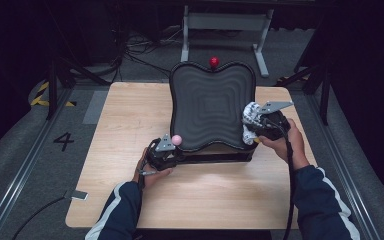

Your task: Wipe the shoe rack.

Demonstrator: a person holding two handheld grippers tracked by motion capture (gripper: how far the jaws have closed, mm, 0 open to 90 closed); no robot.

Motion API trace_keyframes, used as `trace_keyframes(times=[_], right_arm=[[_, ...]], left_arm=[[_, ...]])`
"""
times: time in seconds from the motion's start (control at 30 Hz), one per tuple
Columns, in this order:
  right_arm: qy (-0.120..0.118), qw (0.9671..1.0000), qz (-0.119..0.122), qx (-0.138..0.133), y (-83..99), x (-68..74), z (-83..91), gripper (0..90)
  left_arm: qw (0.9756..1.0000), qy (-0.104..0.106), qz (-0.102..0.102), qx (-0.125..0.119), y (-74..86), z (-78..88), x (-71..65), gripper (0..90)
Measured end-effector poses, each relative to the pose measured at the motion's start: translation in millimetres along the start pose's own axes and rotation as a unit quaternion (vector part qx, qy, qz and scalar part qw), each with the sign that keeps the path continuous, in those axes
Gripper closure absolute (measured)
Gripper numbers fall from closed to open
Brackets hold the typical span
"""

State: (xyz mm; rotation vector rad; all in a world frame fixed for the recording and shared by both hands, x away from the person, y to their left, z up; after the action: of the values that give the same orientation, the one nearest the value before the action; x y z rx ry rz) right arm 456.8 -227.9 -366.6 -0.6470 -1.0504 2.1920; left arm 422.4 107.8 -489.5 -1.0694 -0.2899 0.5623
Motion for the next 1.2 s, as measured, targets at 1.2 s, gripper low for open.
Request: trace_keyframes(times=[1.2], right_arm=[[-0.017,0.9974,0.057,-0.041,-108.4,58.9,-88.3,79.2]], left_arm=[[0.9999,0.012,0.002,0.006,0.0,-0.9,0.2,73.1]])
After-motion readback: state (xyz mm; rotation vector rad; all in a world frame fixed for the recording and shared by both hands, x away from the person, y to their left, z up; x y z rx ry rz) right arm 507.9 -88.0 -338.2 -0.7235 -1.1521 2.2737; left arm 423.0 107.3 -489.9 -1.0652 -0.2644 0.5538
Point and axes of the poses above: each handheld gripper's, and its own axes: z roughly backward along the jaws, y roughly out of its underside, x roughly to its left, the point moved 2 cm from there along -z, roughly forward along the jaws, and after that the axes turned 9 degrees about -x, right-handed, at the moved point
